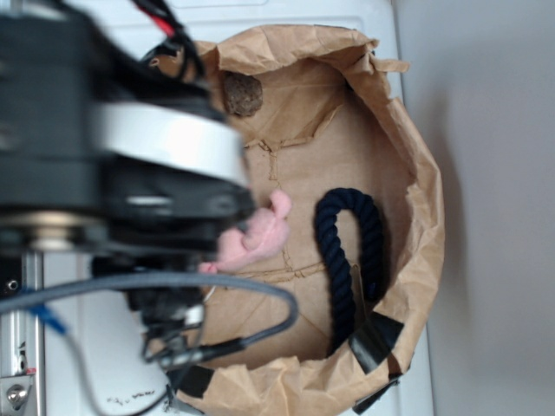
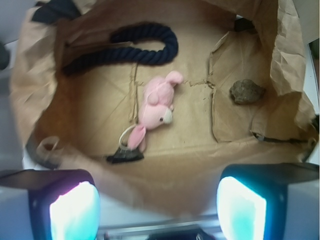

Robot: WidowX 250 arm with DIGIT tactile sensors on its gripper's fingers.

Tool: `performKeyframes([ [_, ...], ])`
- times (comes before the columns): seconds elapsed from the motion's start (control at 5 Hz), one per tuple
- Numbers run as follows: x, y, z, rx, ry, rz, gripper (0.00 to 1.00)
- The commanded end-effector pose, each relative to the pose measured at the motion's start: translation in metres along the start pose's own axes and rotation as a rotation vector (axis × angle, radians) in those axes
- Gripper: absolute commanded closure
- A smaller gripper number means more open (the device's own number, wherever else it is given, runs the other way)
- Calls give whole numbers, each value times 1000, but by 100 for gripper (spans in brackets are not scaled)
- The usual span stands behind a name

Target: Grab the pink bunny.

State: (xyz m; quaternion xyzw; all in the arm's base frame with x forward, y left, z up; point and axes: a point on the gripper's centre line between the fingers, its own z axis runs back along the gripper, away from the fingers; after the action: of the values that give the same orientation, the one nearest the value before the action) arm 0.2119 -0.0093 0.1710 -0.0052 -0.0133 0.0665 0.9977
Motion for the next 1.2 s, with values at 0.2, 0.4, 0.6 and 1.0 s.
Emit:
performKeyframes([
  [0.2,17,5,-47,-27,-35,323,0],
  [0.4,26,3,-65,-31,-45,358,0],
  [0.6,37,-3,-85,-12,-33,367,0],
  [1.0,37,-23,-135,-24,-4,236,0],
])
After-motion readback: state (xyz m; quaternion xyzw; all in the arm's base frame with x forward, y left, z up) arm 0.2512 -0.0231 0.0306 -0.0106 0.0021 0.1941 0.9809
